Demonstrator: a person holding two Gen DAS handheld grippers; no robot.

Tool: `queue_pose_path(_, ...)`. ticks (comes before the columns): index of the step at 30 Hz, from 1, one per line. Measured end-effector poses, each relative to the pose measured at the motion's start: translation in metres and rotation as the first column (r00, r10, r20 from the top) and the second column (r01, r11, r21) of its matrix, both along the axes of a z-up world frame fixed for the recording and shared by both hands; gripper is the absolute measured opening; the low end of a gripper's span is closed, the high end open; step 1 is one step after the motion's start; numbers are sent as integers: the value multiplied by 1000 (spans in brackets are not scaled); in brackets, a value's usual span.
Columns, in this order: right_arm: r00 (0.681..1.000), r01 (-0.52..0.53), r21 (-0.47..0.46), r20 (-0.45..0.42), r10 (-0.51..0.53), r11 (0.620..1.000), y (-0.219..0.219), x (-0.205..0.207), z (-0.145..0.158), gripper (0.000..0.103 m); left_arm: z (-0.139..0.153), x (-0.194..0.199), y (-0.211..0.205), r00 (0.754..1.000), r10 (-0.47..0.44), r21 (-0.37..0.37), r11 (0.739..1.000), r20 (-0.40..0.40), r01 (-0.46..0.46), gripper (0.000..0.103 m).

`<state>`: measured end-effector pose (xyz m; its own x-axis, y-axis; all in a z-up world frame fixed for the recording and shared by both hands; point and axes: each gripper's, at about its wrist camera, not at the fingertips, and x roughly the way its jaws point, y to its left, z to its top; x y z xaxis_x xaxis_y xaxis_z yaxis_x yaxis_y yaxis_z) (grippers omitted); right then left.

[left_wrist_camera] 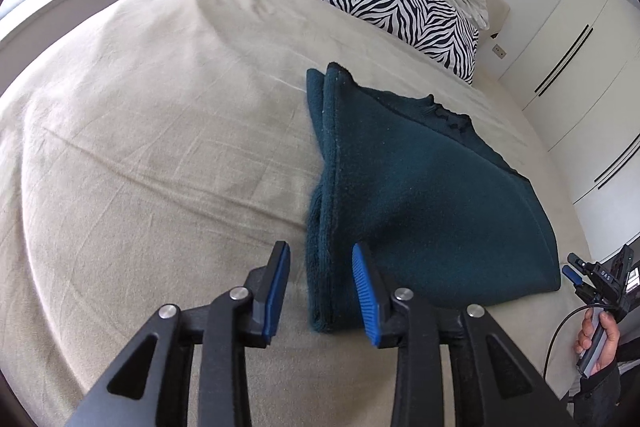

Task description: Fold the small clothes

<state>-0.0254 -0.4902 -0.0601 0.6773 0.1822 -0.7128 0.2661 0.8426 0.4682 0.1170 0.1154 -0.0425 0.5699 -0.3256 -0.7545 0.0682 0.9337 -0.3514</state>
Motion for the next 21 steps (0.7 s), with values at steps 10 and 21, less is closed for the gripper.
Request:
queue_pose_path(10,982,-150,77,127,139,986,52,61,44,55,21,75,-92,985,-141,137,982,99,126,46)
queue_pose_path(21,972,-228,278,119,202,933,117,164,-32,40,-29,121,-100,986,-145,132,982,81,134,49)
